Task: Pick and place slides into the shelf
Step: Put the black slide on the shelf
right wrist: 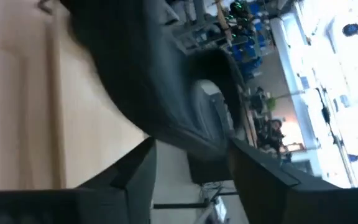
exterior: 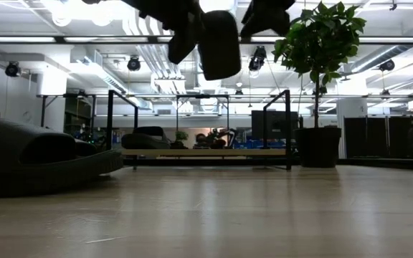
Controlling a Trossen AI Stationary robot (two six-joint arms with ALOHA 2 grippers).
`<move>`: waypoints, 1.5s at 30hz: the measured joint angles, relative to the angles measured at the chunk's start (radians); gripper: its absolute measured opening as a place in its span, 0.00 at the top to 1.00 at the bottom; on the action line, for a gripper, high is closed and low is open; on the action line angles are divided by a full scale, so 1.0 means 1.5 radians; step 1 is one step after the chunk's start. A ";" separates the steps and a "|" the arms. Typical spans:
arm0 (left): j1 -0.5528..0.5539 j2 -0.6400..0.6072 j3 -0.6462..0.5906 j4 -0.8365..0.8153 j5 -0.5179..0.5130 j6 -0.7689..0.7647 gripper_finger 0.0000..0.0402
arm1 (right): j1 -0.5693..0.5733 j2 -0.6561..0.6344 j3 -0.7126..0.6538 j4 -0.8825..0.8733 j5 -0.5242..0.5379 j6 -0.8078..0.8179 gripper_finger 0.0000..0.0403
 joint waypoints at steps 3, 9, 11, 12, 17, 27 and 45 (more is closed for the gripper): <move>0.007 -0.003 -0.010 -0.005 0.009 0.002 0.90 | 0.001 -0.036 0.001 -0.042 -0.016 0.069 0.50; 0.044 -0.011 -0.069 0.013 0.012 -0.008 0.90 | 0.018 -0.111 -0.008 -0.080 -0.126 0.177 0.51; 0.053 -0.008 -0.087 0.030 0.016 -0.017 0.90 | 0.025 -0.131 -0.018 -0.080 -0.136 0.188 0.52; 0.057 -0.008 -0.095 0.036 0.015 -0.019 0.90 | 0.027 -0.140 -0.025 -0.080 -0.137 0.190 0.53; 0.093 -0.004 -0.110 0.047 0.032 -0.022 0.90 | 0.031 -0.166 -0.053 -0.080 -0.139 0.207 0.54; 0.179 0.011 -0.149 0.049 0.136 -0.074 0.90 | 0.034 -0.173 -0.102 -0.064 -0.151 0.224 0.54; 0.221 0.123 -0.147 0.043 0.085 -0.056 0.91 | 0.034 -0.185 -0.132 -0.029 -0.151 0.220 0.54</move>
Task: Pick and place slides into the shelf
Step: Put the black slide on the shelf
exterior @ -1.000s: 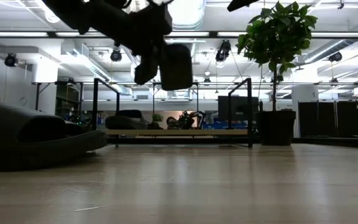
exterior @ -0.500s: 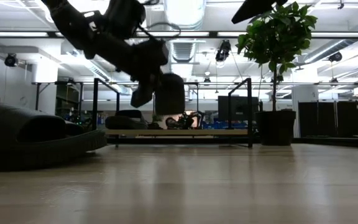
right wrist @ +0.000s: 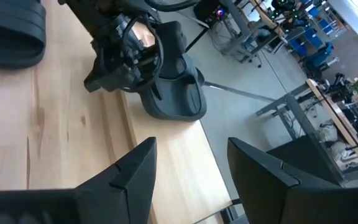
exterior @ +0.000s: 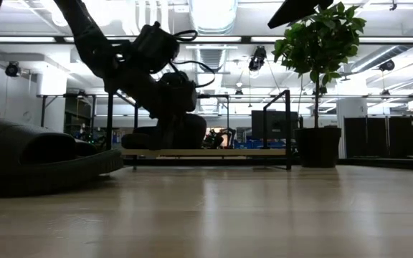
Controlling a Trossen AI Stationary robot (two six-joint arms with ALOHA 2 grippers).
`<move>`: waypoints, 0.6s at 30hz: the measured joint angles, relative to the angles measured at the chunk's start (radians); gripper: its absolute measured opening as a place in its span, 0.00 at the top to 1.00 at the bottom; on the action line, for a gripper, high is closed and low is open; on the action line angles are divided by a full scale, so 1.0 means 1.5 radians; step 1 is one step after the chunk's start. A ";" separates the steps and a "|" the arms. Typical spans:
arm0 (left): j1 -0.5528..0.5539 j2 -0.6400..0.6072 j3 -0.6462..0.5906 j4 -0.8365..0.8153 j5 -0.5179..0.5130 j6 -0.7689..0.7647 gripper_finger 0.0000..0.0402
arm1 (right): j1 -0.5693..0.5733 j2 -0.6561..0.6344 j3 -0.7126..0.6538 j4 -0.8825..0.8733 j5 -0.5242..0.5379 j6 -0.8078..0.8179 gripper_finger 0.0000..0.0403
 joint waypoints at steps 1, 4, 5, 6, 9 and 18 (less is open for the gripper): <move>0.000 -0.002 -0.001 -0.001 0.000 0.000 0.91 | 0.000 -0.001 0.000 0.000 0.000 0.000 0.54; 0.000 -0.013 -0.002 -0.003 0.001 -0.002 0.91 | 0.000 -0.002 0.000 0.000 0.000 0.001 0.54; 0.000 -0.016 -0.002 -0.002 0.001 -0.005 0.91 | 0.000 -0.002 0.000 0.000 0.000 0.001 0.54; 0.000 -0.018 -0.001 -0.001 0.000 -0.012 0.90 | 0.000 -0.002 0.000 0.000 0.000 0.001 0.54; 0.000 -0.025 -0.002 -0.003 0.001 -0.041 0.82 | 0.000 -0.002 0.000 0.000 0.000 0.003 0.54; 0.000 -0.030 -0.003 -0.050 0.002 -0.086 0.62 | 0.000 -0.002 0.000 -0.001 0.000 0.003 0.54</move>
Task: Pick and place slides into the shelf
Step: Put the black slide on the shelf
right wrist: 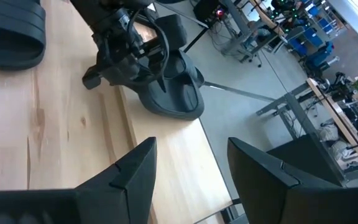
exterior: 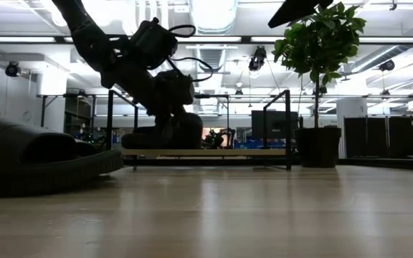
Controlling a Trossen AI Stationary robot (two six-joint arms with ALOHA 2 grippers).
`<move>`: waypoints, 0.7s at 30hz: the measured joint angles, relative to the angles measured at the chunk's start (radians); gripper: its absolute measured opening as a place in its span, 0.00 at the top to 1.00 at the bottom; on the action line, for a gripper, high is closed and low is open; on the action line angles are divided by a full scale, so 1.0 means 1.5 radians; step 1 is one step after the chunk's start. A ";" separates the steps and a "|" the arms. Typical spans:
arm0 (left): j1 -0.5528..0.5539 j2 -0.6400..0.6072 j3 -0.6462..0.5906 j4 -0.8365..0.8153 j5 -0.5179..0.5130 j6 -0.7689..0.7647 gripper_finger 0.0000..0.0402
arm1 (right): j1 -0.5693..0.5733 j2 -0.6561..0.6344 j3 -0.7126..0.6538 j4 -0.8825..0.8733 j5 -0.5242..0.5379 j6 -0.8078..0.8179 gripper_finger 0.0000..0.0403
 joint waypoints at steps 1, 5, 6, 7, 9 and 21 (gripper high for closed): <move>0.000 0.000 0.000 -0.006 0.001 -0.003 0.62 | 0.000 0.000 0.000 0.000 0.000 0.000 0.54; 0.000 -0.001 0.003 -0.056 0.037 -0.049 0.61 | 0.000 0.000 0.000 0.000 0.000 0.000 0.54; 0.000 -0.005 0.003 -0.073 0.051 -0.066 0.61 | 0.000 0.000 0.000 0.000 0.000 0.000 0.54; 0.000 -0.010 0.003 -0.088 0.062 -0.083 0.61 | 0.000 0.000 0.000 0.000 0.000 0.000 0.54; -0.001 -0.020 0.003 -0.095 0.073 -0.112 0.61 | 0.000 0.000 0.000 0.000 0.000 0.000 0.54; 0.000 -0.112 0.004 -0.224 0.177 -0.228 0.61 | 0.000 0.000 0.000 0.009 -0.005 0.000 0.54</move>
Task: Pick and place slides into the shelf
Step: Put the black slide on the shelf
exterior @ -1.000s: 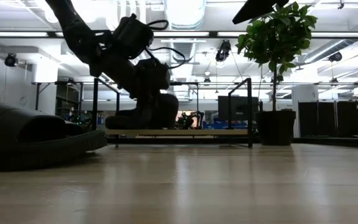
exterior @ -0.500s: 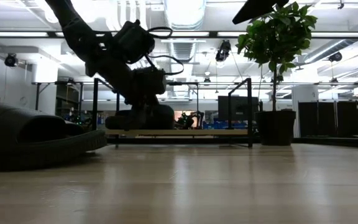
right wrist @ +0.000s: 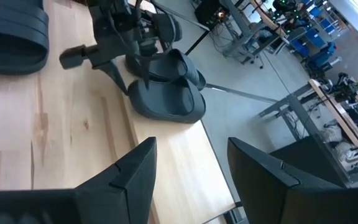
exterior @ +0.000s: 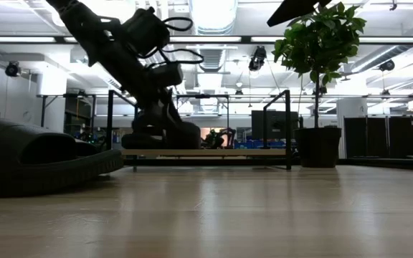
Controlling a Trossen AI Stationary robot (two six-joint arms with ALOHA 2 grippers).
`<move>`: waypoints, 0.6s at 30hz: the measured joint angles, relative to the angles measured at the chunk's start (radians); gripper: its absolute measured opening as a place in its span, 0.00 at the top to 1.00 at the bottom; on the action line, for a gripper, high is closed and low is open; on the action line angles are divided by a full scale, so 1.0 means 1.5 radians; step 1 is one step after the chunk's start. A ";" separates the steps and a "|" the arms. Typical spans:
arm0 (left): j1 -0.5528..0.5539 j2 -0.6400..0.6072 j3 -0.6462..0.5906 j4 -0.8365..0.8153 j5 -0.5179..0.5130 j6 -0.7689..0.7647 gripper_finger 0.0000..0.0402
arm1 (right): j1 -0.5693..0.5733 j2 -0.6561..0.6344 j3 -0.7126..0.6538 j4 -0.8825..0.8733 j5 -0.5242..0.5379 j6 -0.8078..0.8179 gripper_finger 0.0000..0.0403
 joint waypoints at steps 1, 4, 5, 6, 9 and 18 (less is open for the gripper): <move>0.000 -0.006 -0.001 -0.018 0.011 -0.009 0.61 | 0.000 0.000 0.000 0.000 -0.001 0.000 0.54; -0.001 -0.014 -0.001 -0.027 0.039 -0.032 0.61 | 0.000 0.000 0.000 0.004 -0.005 0.000 0.54; -0.001 -0.018 -0.002 -0.034 0.043 -0.039 0.61 | 0.000 0.000 0.000 0.006 -0.006 0.000 0.54; -0.001 -0.020 -0.002 -0.035 0.048 -0.043 0.61 | 0.000 0.000 0.000 0.006 -0.006 0.000 0.54; -0.003 -0.030 -0.002 -0.033 0.049 -0.049 0.61 | 0.000 0.000 0.000 0.006 -0.007 0.000 0.54; 0.012 -0.030 0.031 -0.005 -0.093 0.018 0.61 | 0.000 0.000 0.000 0.004 -0.007 -0.001 0.54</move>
